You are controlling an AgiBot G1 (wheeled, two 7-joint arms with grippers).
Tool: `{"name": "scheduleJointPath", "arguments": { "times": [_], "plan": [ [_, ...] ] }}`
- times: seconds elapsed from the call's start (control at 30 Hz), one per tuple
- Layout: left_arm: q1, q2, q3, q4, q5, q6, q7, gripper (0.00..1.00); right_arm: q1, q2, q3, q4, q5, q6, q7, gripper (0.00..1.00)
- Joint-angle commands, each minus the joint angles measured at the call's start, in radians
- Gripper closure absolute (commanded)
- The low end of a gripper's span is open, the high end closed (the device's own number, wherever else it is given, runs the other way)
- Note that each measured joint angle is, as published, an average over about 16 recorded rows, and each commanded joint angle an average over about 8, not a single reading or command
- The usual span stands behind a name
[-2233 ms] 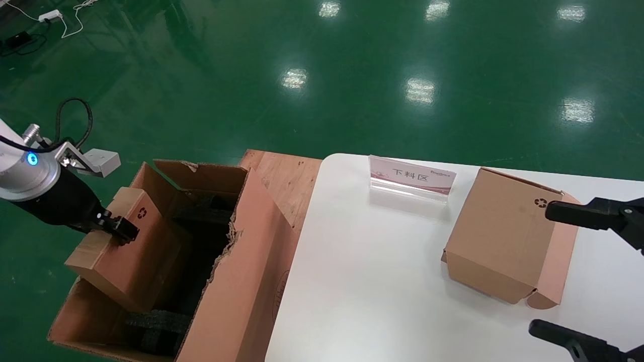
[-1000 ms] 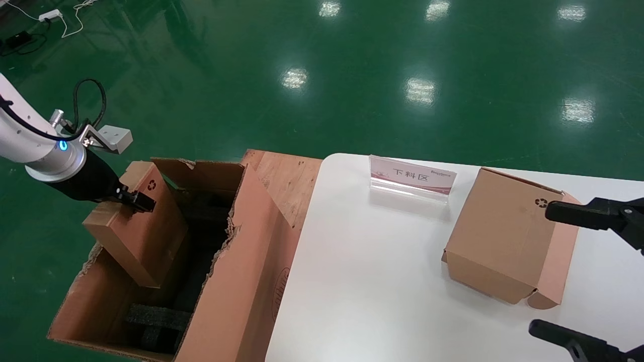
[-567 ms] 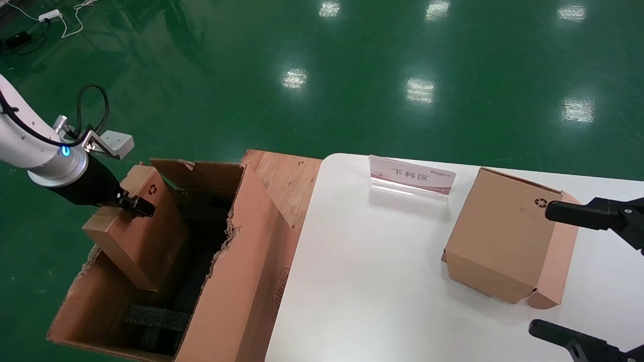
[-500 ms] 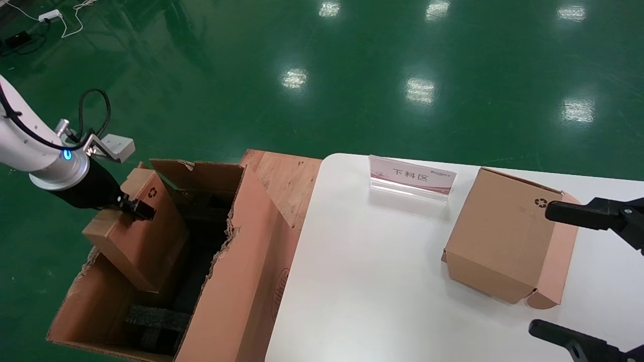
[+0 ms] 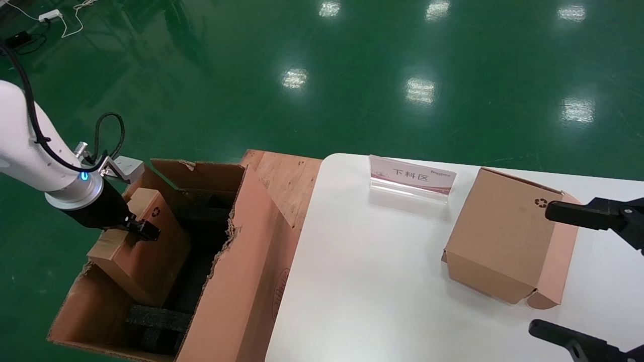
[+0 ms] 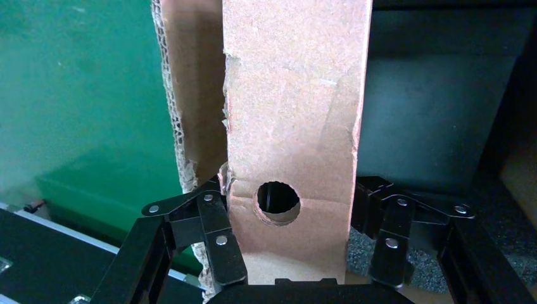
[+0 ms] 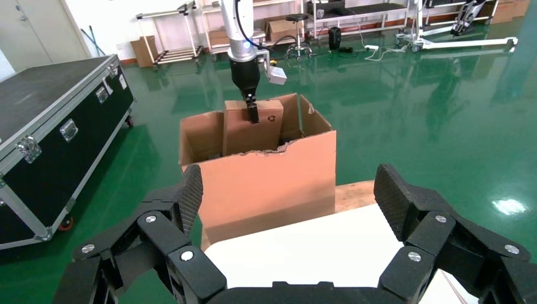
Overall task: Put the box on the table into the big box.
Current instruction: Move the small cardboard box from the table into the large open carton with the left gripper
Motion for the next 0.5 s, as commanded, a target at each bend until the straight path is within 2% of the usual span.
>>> {"name": "scheduleJointPath", "arguments": {
  "times": [0.03,0.5],
  "plan": [
    [0.003,0.002,0.001,-0.001,0.001,0.0,-0.005,0.0,0.0,0.0,0.0,0.0,0.0,0.0,0.0,0.0],
    [0.01,0.008,0.002,-0.005,0.003,-0.001,-0.017,0.0,0.0,0.0,0.0,0.0,0.0,0.0,0.0,0.0]
  ]
}}
